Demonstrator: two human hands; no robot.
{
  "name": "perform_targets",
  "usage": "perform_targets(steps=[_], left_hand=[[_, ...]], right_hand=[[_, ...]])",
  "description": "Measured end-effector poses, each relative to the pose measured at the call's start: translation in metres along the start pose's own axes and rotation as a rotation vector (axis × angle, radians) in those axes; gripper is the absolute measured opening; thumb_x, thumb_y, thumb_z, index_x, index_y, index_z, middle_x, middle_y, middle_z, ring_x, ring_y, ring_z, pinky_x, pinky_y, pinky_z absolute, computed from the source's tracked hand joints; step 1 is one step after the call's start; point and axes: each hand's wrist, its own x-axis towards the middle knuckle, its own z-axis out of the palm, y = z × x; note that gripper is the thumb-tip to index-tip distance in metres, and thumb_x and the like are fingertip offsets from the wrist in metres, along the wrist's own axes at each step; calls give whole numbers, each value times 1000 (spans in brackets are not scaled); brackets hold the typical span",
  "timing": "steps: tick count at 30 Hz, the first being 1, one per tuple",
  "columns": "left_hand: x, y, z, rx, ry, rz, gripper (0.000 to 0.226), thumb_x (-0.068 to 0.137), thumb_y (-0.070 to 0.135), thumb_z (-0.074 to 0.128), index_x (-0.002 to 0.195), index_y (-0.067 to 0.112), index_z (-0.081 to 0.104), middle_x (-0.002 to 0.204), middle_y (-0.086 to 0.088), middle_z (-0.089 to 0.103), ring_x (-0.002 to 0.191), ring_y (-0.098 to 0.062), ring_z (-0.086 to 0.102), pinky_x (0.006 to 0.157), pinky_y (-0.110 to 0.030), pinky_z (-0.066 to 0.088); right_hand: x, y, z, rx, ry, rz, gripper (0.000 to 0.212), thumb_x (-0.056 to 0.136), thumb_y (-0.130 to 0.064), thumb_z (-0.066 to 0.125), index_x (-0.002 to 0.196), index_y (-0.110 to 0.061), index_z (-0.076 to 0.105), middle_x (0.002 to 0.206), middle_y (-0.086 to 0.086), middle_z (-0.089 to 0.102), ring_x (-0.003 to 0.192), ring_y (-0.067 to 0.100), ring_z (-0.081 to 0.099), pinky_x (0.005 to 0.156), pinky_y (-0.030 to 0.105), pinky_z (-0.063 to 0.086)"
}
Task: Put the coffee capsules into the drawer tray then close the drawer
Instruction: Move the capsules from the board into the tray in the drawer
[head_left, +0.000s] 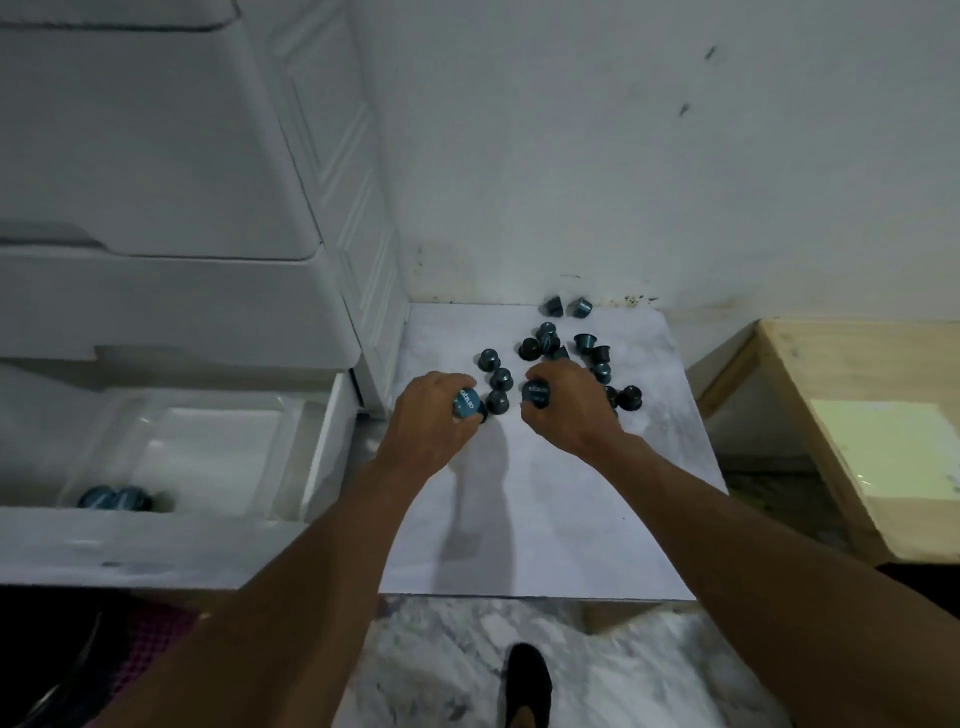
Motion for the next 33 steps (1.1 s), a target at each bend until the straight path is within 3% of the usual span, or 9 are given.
perform_targets(steps=[1, 5, 9, 11, 15, 18, 22, 26, 33], left_hand=[[-3, 1, -6, 7, 2, 44, 43, 75, 21, 76, 115, 13, 64, 107, -8, 66, 98, -25, 57, 88, -31, 42], [-20, 6, -27, -53, 16, 121, 48, 73, 29, 78, 117, 14, 65, 106, -6, 65, 96, -22, 58, 86, -29, 43], [-40, 11, -46, -209, 19, 101, 56, 73, 20, 78, 125, 17, 58, 115, -2, 63, 101, -18, 59, 90, -36, 51], [-50, 13, -58, -246, 50, 82, 50, 71, 17, 79, 118, 17, 61, 109, 1, 63, 97, -17, 59, 89, -39, 52], [-78, 12, -90, -202, 159, 107, 44, 71, 14, 78, 113, 19, 65, 107, -3, 62, 99, -17, 57, 90, -40, 50], [-84, 9, -100, -176, 206, 64, 52, 72, 15, 78, 121, 20, 59, 109, 5, 62, 98, -14, 58, 92, -31, 48], [-93, 8, -114, -173, 238, 36, 41, 69, 8, 77, 108, 14, 64, 101, 3, 67, 91, -17, 62, 88, -37, 52], [-126, -8, -139, -101, 293, 50, 30, 67, 3, 72, 96, 10, 68, 90, -3, 69, 83, -19, 63, 80, -39, 54], [-147, -63, -176, -73, 318, 20, 34, 67, 6, 73, 100, 12, 66, 96, -3, 66, 90, -19, 59, 84, -40, 52]], right_hand=[[-6, -4, -4, -21, 33, -17, 7, 73, -15, 63, 71, -14, 56, 79, 6, 56, 74, 23, 52, 61, 28, 37], [-31, -27, -18, -84, 114, -33, 29, 75, -16, 66, 102, -5, 65, 98, 13, 64, 92, 27, 57, 76, 36, 50], [-53, -50, -25, -146, 140, -7, 26, 75, -20, 64, 98, -8, 63, 95, 11, 63, 89, 27, 57, 68, 28, 38], [-63, -62, -25, -149, 169, -20, 28, 76, -19, 64, 102, -8, 64, 95, 11, 63, 90, 27, 55, 69, 26, 34], [-82, -100, -27, -94, 196, -100, 38, 76, -15, 64, 114, -11, 62, 104, 13, 62, 98, 29, 57, 76, 29, 42], [-84, -119, -27, -74, 180, -132, 48, 77, -13, 67, 123, -8, 57, 116, 15, 59, 104, 29, 57, 84, 29, 42], [-83, -133, -20, -66, 174, -163, 40, 76, -10, 66, 115, -7, 60, 109, 13, 58, 99, 28, 55, 76, 24, 36], [-91, -163, -3, -43, 115, -259, 33, 75, -7, 66, 107, -4, 62, 103, 15, 60, 97, 28, 55, 78, 31, 44], [-86, -217, 40, -47, 61, -327, 30, 73, -6, 65, 103, -6, 62, 97, 15, 59, 88, 28, 55, 67, 27, 36]])
